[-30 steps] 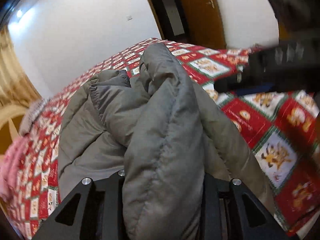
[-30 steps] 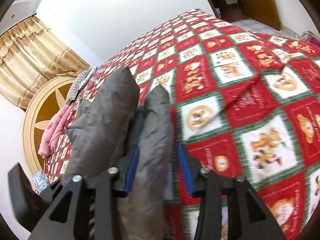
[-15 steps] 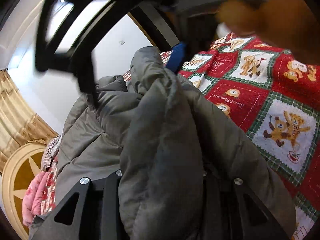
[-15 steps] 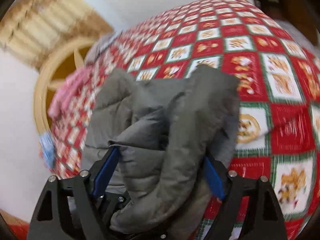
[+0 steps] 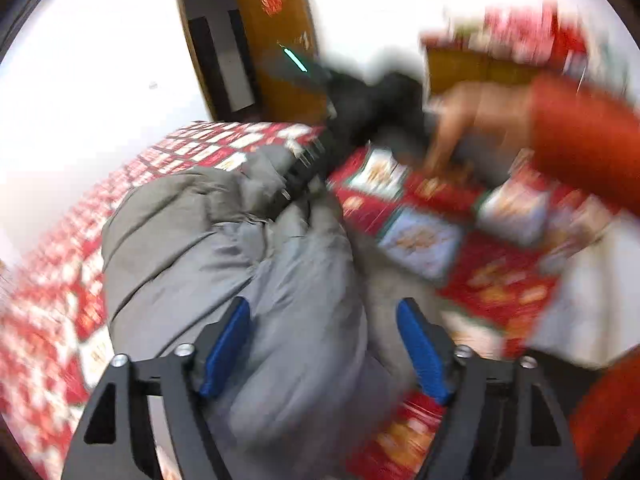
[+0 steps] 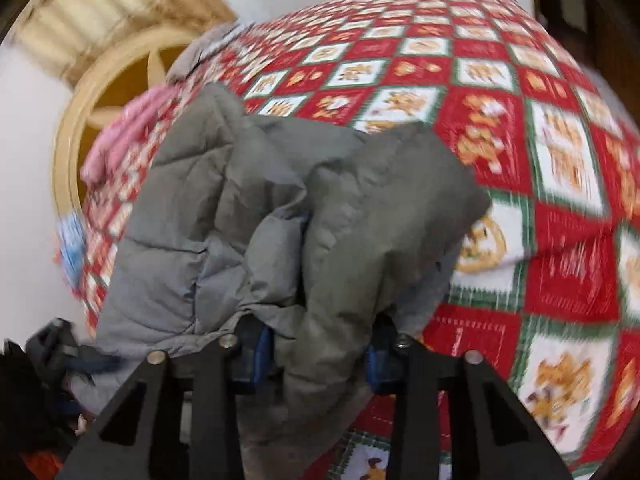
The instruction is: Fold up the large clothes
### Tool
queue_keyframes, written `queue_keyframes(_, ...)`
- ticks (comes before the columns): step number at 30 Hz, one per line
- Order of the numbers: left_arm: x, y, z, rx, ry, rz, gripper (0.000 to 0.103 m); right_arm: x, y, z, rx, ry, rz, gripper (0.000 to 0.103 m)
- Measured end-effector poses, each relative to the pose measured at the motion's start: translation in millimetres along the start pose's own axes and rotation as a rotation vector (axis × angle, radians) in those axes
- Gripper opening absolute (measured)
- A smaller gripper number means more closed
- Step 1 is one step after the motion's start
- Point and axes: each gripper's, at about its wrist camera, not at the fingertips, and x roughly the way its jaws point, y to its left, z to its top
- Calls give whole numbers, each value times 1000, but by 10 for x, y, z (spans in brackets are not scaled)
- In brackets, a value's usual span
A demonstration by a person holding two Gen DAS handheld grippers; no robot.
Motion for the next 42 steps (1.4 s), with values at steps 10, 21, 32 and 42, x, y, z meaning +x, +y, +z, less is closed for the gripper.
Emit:
queue_keyframes(10, 263, 2028, 143, -685, 23, 208, 92, -48, -343, -509, 325, -253, 109, 38)
queue_keyframes(21, 1224, 1707, 48, -662, 169, 242, 94, 3, -390, -738, 364, -259, 59, 38)
queue_keyframes(32, 1650, 1581, 5, -479, 191, 516, 102, 117, -194, -588, 233, -246, -92, 37)
queue_keyframes(42, 1535, 1743, -24, -534, 213, 415, 102, 47, -200, -603, 259, -238, -80, 38)
